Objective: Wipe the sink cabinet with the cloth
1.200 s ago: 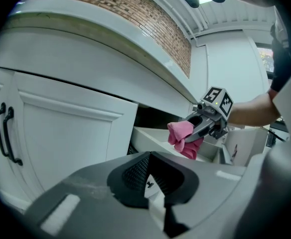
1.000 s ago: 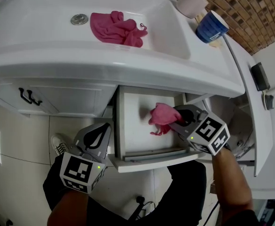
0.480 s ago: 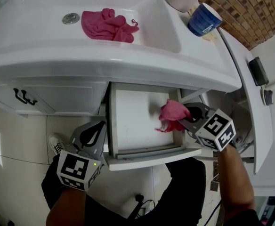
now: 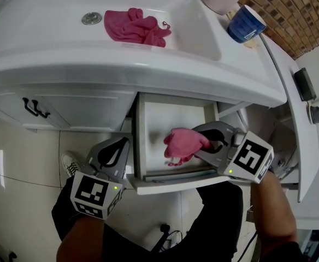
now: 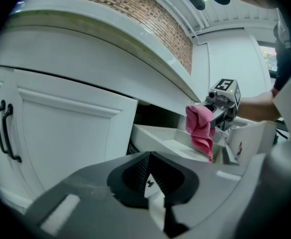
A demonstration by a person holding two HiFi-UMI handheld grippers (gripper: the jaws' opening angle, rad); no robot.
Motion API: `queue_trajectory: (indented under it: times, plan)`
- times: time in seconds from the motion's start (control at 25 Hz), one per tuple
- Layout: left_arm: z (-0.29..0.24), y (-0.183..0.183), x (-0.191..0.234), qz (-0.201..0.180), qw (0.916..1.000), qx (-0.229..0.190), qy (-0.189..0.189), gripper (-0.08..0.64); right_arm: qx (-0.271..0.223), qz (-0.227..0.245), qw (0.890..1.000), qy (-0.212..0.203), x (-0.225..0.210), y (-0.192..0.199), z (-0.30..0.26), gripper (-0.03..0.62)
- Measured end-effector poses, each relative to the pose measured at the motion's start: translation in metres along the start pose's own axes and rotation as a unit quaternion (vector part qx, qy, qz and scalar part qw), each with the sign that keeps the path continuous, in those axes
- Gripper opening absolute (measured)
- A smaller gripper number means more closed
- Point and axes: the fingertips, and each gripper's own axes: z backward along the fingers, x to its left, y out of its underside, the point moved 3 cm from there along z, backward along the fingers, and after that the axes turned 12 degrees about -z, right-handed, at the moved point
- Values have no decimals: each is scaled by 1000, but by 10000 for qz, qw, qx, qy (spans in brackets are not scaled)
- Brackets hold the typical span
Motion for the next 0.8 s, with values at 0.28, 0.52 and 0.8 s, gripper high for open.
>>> queue_trajectory:
  times: [0.28, 0.52, 0.8]
  plan:
    - [9, 4, 4, 1, 10000, 28, 12, 6, 208, 453, 9955, -808, 39, -14, -45, 80]
    - [12, -2, 9, 68, 9999, -92, 27, 6, 532, 477, 9919, -1050, 42, -2, -42, 80]
    - [9, -2, 7, 66, 9999, -76, 82, 6, 891, 118, 9915, -942, 26, 32, -18, 80]
